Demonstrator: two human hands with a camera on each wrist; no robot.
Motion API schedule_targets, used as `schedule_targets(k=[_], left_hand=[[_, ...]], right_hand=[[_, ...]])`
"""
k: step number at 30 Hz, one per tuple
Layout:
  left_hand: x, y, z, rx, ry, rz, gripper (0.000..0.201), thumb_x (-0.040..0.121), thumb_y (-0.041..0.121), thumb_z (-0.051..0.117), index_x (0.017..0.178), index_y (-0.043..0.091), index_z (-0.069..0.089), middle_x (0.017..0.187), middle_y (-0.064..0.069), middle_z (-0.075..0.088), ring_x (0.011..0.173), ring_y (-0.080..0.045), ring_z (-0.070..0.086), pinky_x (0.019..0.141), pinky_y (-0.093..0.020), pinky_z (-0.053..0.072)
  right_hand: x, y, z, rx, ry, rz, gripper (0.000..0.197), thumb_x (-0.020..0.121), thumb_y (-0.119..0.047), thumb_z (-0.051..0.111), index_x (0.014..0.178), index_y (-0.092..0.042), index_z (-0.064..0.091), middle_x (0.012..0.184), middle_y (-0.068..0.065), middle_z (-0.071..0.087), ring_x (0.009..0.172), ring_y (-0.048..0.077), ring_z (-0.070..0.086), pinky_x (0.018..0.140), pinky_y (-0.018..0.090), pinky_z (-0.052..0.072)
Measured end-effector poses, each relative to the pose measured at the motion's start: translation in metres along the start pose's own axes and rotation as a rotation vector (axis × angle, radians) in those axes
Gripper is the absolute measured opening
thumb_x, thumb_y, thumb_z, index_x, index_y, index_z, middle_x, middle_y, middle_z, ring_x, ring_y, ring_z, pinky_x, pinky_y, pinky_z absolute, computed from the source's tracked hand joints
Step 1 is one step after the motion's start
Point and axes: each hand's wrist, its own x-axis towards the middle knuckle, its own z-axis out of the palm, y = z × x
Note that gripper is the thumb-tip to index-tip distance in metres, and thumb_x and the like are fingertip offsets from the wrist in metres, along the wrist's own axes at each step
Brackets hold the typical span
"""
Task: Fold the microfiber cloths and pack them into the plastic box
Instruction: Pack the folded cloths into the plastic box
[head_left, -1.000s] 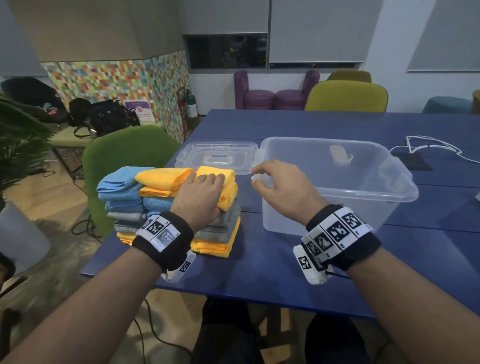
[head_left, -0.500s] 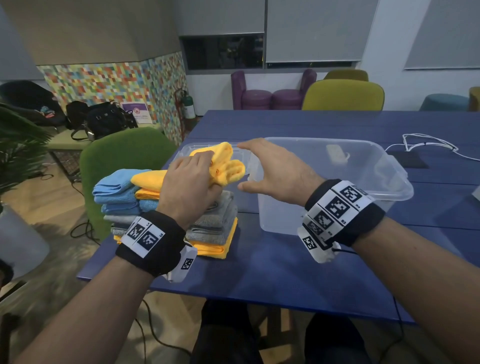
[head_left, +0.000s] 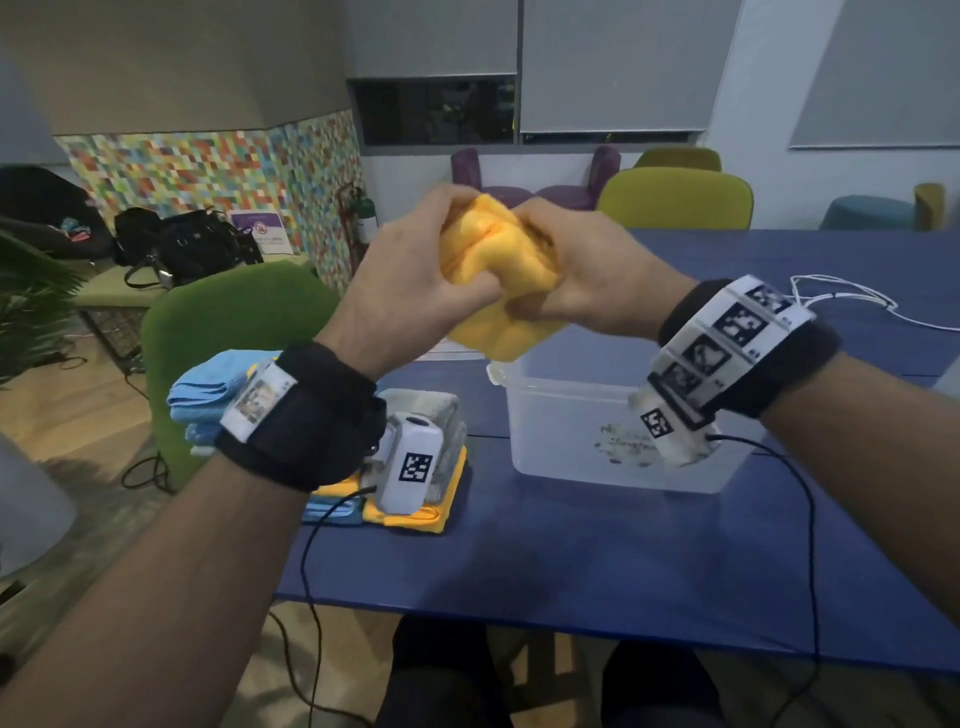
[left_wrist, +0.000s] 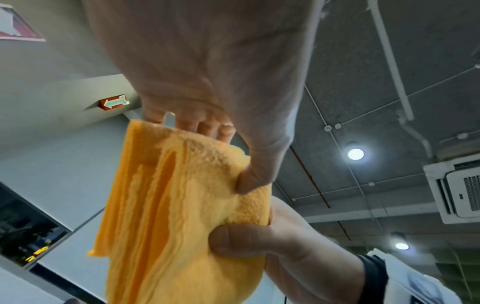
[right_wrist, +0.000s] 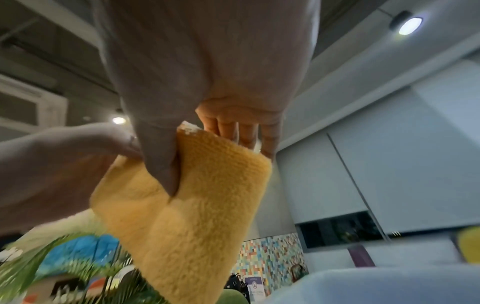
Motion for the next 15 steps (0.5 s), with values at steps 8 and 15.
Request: schedule_targets(k=[8, 15], left_hand=[[-0.004, -0.016, 0.079, 0.039, -0.157, -0.344, 0.071, 0.094, 0.039, 0.068, 0.152, 0.009, 0.039, 0.153, -0.010, 0.045, 0.139, -0.026, 0.043, 0.106, -0.035, 0.035], [-0.018, -0.030, 0.112, -0.012, -0.299, -0.429, 0.058, 0.092, 0.036, 0.064, 0.141, 0.008, 0.053, 0.146, -0.013, 0.052, 0.138, -0.027, 0.044, 0.105, -0.034, 0.037]], right_hand=[[-0.002, 0.086, 0.003, 0.593, -0.022, 0.765, 0.051, 0.082, -0.030, 0.081, 0.125, -0.011, 0.063, 0.123, 0.012, 0.071, 0.111, 0.031, 0.069, 0.100, 0.054, 0.053], [0.003, 0.128, 0.028, 0.785, -0.256, 1.051, 0.059, 0.086, -0.030, 0.077, 0.138, -0.020, 0.052, 0.133, 0.010, 0.064, 0.119, 0.032, 0.063, 0.078, 0.042, 0.060]])
